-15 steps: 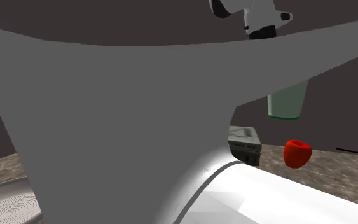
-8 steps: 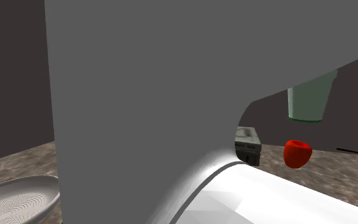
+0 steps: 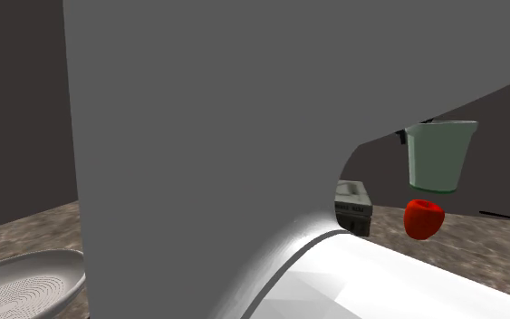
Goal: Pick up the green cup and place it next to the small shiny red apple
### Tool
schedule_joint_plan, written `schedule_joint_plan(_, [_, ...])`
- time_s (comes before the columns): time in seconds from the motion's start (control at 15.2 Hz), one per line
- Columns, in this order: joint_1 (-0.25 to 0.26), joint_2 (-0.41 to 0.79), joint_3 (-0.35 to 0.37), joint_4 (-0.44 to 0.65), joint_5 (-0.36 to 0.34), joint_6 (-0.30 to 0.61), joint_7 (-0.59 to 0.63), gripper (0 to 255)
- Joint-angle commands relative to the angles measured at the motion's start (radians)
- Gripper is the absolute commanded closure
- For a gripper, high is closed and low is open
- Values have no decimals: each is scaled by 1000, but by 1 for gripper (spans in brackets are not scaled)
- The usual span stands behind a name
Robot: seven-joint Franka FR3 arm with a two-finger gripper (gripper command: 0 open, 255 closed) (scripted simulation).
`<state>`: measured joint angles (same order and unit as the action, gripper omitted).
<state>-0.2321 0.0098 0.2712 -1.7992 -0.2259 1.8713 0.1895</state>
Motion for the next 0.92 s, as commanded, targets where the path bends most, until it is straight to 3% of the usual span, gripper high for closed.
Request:
schedule_joint_plan(0.0, [-1, 0, -1, -27, -2, 28, 4, 255])
schedule_joint_plan(0.86, [-3, 30, -3, -165, -28, 191, 47, 255])
